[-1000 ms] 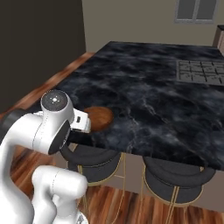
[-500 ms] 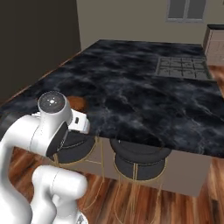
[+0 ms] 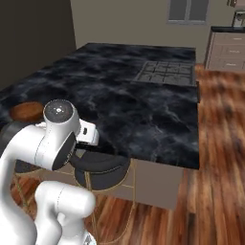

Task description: Pick up the bowls from the cabinet and place each bowl in front of a stool on the dining counter.

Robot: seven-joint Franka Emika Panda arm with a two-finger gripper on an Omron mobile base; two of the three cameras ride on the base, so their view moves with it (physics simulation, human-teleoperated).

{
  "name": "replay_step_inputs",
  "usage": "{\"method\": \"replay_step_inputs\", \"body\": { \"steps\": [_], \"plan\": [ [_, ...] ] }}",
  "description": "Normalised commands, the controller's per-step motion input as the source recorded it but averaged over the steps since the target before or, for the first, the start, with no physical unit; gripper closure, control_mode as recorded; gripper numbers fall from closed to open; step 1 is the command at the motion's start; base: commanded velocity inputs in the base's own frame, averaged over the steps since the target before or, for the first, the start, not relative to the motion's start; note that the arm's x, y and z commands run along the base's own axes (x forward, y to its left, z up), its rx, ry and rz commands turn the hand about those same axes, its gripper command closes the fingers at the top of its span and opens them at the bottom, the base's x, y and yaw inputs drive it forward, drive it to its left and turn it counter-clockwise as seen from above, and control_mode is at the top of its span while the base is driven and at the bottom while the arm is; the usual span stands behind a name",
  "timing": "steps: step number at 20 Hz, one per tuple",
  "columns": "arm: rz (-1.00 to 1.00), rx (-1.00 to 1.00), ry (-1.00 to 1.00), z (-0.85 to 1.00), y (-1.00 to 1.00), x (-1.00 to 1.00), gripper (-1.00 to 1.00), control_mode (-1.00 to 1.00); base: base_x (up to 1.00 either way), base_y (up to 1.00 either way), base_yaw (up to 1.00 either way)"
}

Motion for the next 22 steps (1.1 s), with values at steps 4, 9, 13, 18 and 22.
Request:
{"method": "replay_step_inputs", "body": {
  "steps": [4, 9, 13, 18, 22],
  "plan": [
    [0.00, 0.00, 0.00, 0.00, 0.00, 0.00, -1.00, 1.00, 0.19, -1.00, -0.02],
    [0.00, 0.00, 0.00, 0.00, 0.00, 0.00, -1.00, 1.00, 0.20, -1.00, -0.05],
    [0.00, 0.00, 0.00, 0.00, 0.00, 0.00, -1.00, 1.00, 0.28, -1.00, -0.05],
    [0.00, 0.00, 0.00, 0.00, 0.00, 0.00, -1.00, 1.00, 0.30, -1.00, -0.05],
    [0.00, 0.00, 0.00, 0.00, 0.00, 0.00, -1.00, 1.00, 0.32, -1.00, -0.06]
  ]
}}
